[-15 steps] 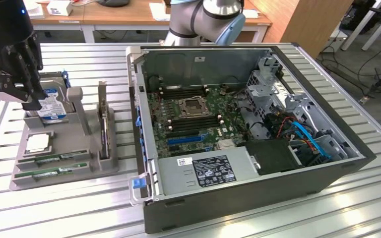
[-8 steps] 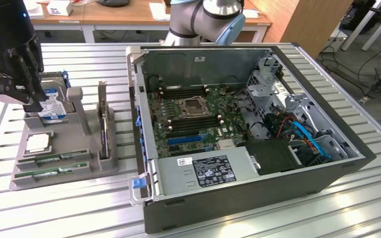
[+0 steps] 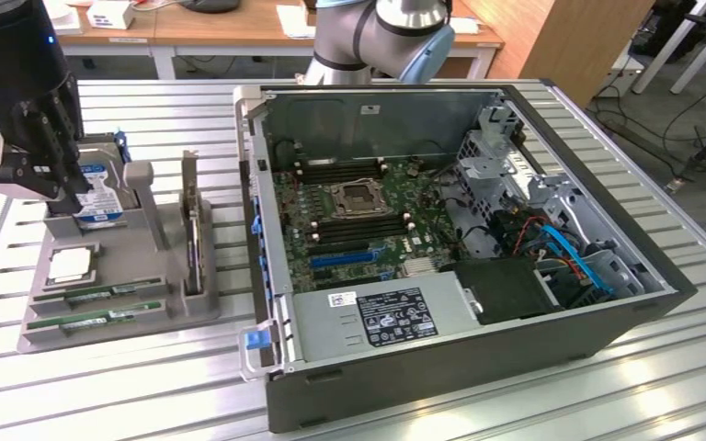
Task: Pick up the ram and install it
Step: 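Pick up the ram and move it above insertion slot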
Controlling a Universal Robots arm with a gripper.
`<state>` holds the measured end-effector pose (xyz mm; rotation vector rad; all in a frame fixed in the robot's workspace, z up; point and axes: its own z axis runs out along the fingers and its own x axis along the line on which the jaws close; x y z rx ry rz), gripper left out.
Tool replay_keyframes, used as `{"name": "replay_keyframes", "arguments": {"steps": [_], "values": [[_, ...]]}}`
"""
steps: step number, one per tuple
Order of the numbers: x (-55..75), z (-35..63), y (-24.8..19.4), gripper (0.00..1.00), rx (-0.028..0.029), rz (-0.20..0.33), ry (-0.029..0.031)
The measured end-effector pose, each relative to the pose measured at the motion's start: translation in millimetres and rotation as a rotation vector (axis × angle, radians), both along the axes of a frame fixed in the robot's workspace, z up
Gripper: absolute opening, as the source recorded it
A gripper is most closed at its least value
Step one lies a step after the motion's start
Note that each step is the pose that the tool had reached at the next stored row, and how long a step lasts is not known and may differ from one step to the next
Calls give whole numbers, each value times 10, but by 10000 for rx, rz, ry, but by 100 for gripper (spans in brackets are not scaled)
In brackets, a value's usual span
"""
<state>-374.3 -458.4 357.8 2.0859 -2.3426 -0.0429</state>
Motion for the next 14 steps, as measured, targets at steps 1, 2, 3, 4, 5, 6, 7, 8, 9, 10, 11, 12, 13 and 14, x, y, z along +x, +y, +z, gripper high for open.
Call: {"name": "replay_keyframes", "arguments": {"steps": [1,2,3,4,5,6,7,8,9,10,11,12,13,14], "values": [[0,-9,0,31,0,4,0],[0,-18,0,31,0,8,0],[0,-28,0,31,0,13,0],[0,-38,0,31,0,17,0],[0,-47,0,31,-1,21,0],[0,-56,0,31,0,25,1],[0,-64,0,31,-1,30,1],[0,-72,0,31,-1,33,0],[0,-80,0,31,-1,37,0],[0,-89,0,31,0,41,0],[0,-96,0,31,0,46,0],[0,-103,0,31,-1,49,1],[0,-111,0,31,0,53,0],[0,-118,0,31,-1,57,0]]}}
